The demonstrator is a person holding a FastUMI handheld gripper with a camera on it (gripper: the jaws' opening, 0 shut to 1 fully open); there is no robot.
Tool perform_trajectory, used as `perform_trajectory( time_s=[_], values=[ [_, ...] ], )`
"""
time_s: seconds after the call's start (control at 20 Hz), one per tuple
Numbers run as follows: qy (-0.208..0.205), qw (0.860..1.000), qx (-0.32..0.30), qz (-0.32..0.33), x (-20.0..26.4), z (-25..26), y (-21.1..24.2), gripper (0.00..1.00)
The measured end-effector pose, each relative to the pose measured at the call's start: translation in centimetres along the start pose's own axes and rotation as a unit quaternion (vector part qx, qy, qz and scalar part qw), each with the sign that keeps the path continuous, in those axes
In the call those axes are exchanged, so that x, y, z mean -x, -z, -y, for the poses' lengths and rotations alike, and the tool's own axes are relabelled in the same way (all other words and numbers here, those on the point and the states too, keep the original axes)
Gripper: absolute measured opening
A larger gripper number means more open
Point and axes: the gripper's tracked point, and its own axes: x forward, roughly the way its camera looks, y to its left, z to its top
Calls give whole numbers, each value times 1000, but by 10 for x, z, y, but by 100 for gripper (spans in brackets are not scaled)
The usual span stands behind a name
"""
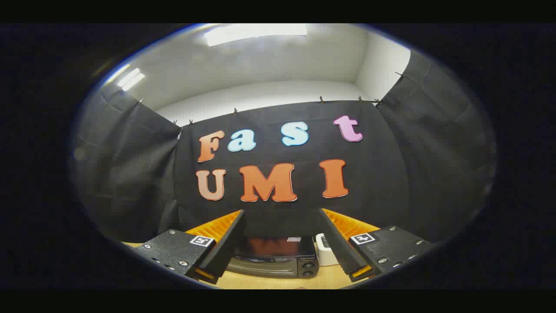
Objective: Open the toaster oven, put the food inside, and close the toaster oven door.
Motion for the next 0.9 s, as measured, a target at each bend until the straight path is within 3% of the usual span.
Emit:
perform_trajectory(
  time_s=[0.9],
  values=[
    [-23,1000,-3,-16,-14,-30,16,99]
  ],
)
